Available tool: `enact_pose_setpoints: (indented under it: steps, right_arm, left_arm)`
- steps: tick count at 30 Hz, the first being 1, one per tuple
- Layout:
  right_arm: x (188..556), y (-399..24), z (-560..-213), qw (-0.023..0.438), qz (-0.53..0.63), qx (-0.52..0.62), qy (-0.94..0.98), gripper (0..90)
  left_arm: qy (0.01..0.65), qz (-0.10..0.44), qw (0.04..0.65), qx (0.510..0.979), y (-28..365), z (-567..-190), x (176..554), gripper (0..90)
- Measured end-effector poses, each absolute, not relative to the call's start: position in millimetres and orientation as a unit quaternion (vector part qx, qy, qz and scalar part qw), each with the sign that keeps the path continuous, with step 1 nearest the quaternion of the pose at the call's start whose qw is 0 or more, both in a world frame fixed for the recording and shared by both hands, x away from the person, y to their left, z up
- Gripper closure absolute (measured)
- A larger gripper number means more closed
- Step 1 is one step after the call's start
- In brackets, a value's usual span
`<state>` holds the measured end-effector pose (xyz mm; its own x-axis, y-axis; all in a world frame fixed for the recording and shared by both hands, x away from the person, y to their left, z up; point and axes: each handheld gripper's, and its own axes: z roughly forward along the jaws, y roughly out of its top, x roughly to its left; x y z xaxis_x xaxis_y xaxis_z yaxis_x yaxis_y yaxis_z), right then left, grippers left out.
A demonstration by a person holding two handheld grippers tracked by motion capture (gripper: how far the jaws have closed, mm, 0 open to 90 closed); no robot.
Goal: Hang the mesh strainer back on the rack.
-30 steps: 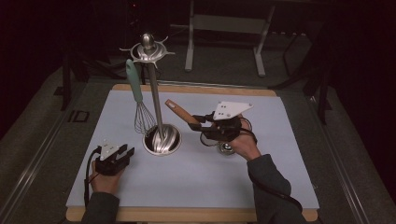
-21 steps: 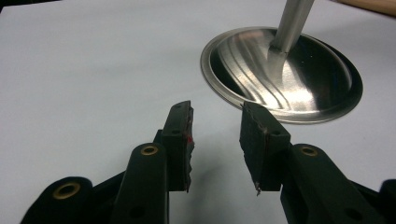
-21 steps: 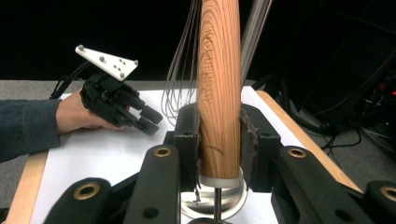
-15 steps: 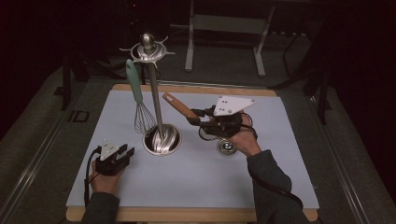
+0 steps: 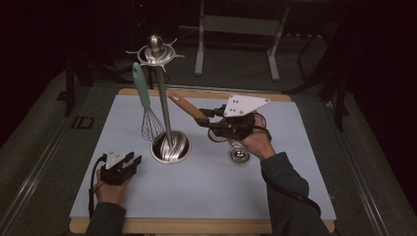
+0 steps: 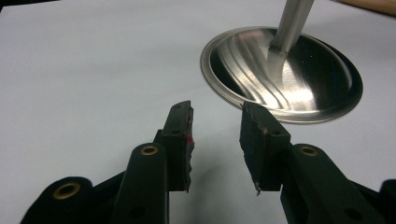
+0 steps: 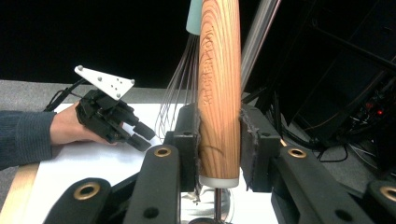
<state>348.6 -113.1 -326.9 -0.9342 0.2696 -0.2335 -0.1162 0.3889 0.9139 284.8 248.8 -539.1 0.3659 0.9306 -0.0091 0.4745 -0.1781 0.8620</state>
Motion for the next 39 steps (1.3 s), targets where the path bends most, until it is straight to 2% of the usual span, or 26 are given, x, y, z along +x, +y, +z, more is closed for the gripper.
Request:
enact_pose_setpoints:
  steps: [21, 39]
  right_arm:
    - [347, -118, -284, 0.202, 0.591, 0.050, 0.780, 70.4]
    - [355, -87, -282, 0.220, 0.569, 0.065, 0.790, 70.4]
  left_arm:
    - [0.491, 0.276, 0.413, 0.716, 249, -539, 285, 64.4]
    - [0.491, 0.276, 0.415, 0.715, 249, -539, 284, 64.3]
